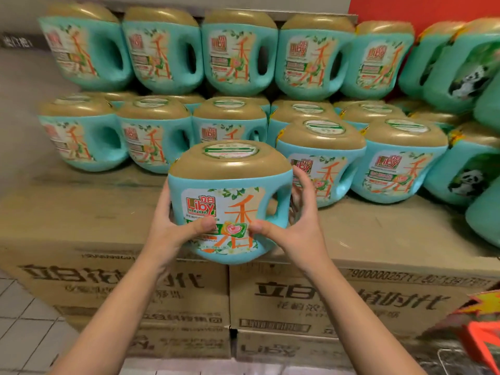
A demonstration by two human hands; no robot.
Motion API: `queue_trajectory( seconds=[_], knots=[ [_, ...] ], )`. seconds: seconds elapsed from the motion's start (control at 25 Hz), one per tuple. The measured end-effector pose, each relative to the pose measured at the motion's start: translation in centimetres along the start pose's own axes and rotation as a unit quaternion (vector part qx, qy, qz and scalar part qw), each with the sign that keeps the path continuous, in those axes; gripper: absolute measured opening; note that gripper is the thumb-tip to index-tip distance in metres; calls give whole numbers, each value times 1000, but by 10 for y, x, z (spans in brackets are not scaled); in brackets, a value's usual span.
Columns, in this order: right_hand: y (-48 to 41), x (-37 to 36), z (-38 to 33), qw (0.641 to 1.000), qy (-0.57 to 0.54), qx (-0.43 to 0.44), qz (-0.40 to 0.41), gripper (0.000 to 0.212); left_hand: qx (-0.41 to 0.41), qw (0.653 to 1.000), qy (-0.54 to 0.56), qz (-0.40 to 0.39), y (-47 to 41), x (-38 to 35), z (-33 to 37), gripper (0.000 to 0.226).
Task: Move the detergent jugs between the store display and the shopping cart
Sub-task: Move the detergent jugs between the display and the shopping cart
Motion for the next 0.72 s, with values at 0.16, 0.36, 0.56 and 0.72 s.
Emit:
queue_trajectory(
  seconds=[0.16,0.36,0.56,0.72],
  knots=[
    [-22,-4,11,999,43,-4,29,112,-15,999,-49,8,-22,13,-17,99],
    [-40,-15,16,989,119,3,83,108,-83,977,-183,67,-23,12,-24,105],
    [-43,8,17,973,150,49,169,95,-88,955,-260,113,-11,-11,-28,124],
    [-46,66,25,931,135,38,338,91,-78,952,-274,111,-18,-19,-39,131]
  ],
)
Point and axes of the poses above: each hand's wrist, its own y-axis away from the middle knuckle, its own x-axis out of the back of the hand, z = x × y, the point moved 4 cm from there along -y, towards the middle knuckle, and after that the axes turned 14 degrees about -x, right-handed, at the moved point
